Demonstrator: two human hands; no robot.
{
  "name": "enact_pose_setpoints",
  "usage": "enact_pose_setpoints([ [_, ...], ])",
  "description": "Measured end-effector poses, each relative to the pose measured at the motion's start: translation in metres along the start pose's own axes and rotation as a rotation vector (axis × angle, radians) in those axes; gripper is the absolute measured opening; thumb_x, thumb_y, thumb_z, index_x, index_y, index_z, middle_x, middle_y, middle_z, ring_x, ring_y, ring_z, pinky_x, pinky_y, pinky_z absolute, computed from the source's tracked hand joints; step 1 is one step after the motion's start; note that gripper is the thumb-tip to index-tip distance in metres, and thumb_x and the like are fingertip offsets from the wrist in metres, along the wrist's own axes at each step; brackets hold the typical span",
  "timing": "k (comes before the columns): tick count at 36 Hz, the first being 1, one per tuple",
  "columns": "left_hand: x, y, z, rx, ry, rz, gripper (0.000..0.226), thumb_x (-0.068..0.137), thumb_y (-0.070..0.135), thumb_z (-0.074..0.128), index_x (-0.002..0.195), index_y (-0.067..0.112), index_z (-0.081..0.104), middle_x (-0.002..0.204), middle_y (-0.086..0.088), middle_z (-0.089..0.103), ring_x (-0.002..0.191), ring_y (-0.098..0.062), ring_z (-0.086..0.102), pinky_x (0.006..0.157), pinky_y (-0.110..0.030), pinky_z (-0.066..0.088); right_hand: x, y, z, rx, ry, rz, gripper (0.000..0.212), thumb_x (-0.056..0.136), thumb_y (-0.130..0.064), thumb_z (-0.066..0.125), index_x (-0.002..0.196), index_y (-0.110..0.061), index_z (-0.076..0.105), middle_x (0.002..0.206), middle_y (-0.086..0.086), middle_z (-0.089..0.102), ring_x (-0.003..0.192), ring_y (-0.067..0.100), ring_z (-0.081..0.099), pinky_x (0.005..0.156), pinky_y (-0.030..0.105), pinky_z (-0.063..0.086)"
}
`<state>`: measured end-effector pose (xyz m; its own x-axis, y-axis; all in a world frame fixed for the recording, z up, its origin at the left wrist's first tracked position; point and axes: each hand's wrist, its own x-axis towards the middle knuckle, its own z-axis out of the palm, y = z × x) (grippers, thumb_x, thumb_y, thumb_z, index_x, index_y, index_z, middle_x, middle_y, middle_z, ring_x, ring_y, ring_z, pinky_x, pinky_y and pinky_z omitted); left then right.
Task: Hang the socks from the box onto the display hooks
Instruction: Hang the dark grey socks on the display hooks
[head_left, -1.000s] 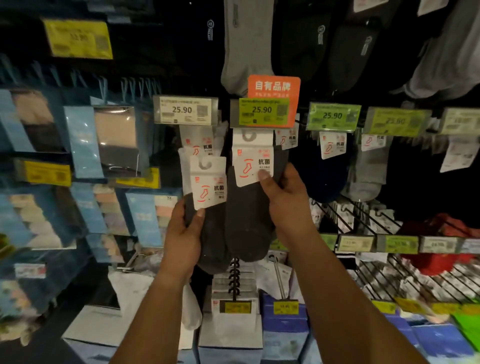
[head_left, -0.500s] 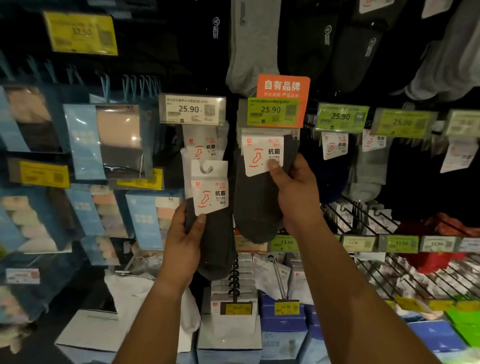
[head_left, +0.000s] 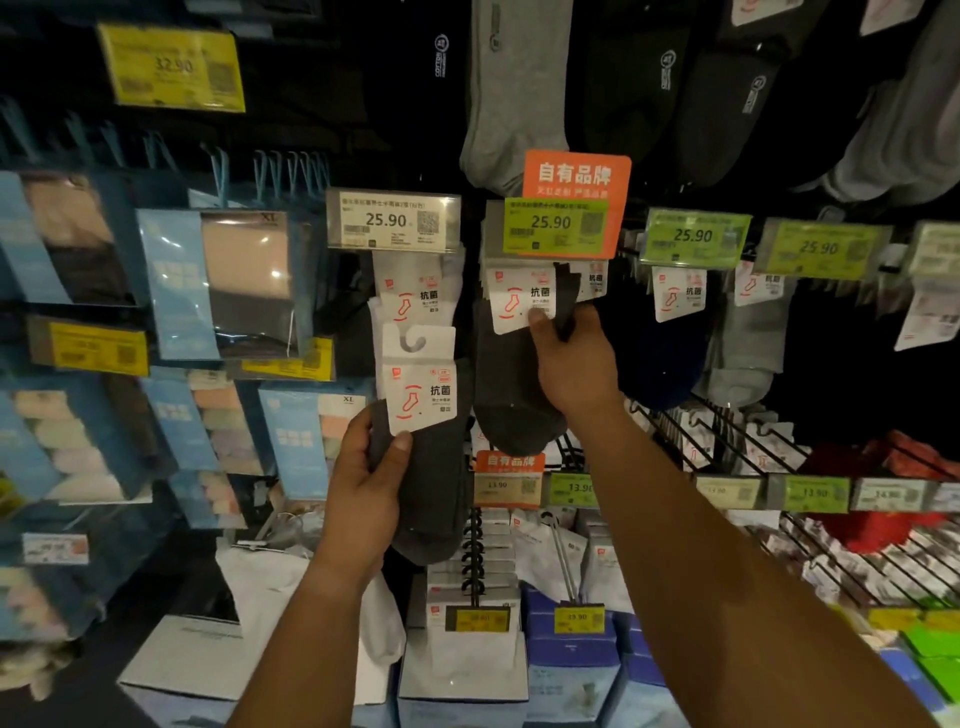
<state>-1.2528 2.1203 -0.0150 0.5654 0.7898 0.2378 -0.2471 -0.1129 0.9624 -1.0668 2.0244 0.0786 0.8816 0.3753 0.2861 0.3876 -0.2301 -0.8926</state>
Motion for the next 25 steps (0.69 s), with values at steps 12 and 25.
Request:
enact_pose_setpoints([
  [12,-0.006,0.038,0.058,-0.011,-0.225,0.075,0.028,0.105,0.024,0.044,0.131,0.026,0.054,0.119,0.025,0.066,0.113,0.013,0.06,0.087,-0.005,0.046,-0.103,0.01,0.016,0.261,0.062,-0.014,0.027,0.097,-0.046,0.05,0.11,-0.022,0.047,0.094,-0.025,0.058,0.081,-0.012,0.059,0.071,0.012,0.048],
  [25,0.013,0.057,0.086,0.054,-0.206,0.229,0.015,0.103,0.028,0.046,0.113,0.036,0.054,0.11,0.034,0.064,0.111,0.014,0.059,0.092,-0.01,0.049,-0.065,0.001,-0.011,0.295,0.09,-0.136,0.015,0.101,-0.031,0.052,0.108,-0.019,0.05,0.099,-0.015,0.064,0.09,-0.004,0.064,0.079,0.024,0.054],
])
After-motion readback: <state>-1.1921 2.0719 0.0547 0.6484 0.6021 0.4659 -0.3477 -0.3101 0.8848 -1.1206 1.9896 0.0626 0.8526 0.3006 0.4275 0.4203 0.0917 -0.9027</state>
